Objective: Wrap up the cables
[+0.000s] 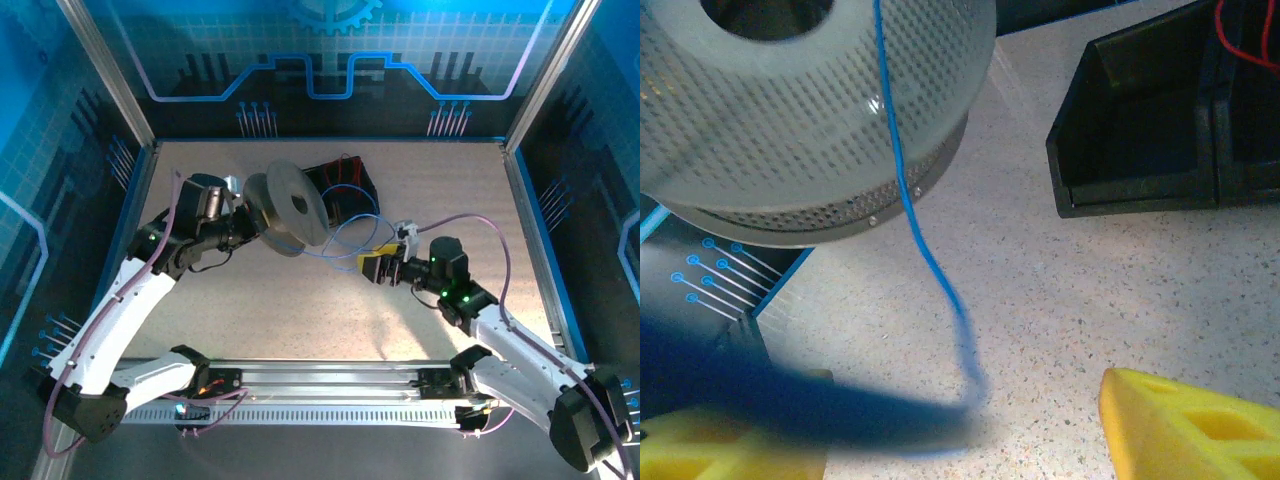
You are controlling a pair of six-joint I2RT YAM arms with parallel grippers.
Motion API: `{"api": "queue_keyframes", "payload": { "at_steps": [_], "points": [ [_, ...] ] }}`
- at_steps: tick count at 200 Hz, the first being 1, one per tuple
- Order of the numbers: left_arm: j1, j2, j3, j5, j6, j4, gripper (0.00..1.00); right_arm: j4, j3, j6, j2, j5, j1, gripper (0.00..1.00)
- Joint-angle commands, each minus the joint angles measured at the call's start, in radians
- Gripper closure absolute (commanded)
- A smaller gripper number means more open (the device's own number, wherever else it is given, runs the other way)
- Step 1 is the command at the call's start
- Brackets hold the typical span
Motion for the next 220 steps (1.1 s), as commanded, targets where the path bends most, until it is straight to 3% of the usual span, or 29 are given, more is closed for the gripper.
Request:
{"api": "queue_keyframes", "payload": {
  "at_steps": [1, 25, 68, 111, 150, 177, 220],
  "points": [
    [0.013, -0.036, -0.029, 0.129, -0.093, 0.148, 1.0, 0.182, -0.04, 0.046, -0.01, 0.16, 0.056, 0.26],
    [0.013, -0.036, -0.056, 0.165, -0.132, 0.187, 1.0, 0.268, -0.073, 0.062, -0.003, 0.241, 0.1, 0.26],
    [0.013, -0.036, -0.09, 0.172, -0.146, 0.204, 1.0, 0.35, -0.085, 0.083, -0.002, 0.258, 0.104, 0.28],
    [0.013, -0.038, -0.106, 0.176, -0.151, 0.208, 1.0, 0.39, -0.112, 0.087, -0.045, 0.318, 0.103, 0.4],
    [0.013, -0.036, -0.112, 0.181, -0.149, 0.21, 1.0, 0.347, -0.098, 0.094, -0.057, 0.316, 0.087, 0.69],
    [0.013, -0.044, -0.11, 0.18, -0.134, 0.195, 1.0, 0.304, -0.101, 0.117, -0.086, 0.286, 0.032, 0.99],
    [0.015, -0.049, -0.088, 0.213, -0.084, 0.164, 1.0, 0.083, -0.064, 0.16, -0.122, 0.201, -0.165, 1.0]
  ]
}}
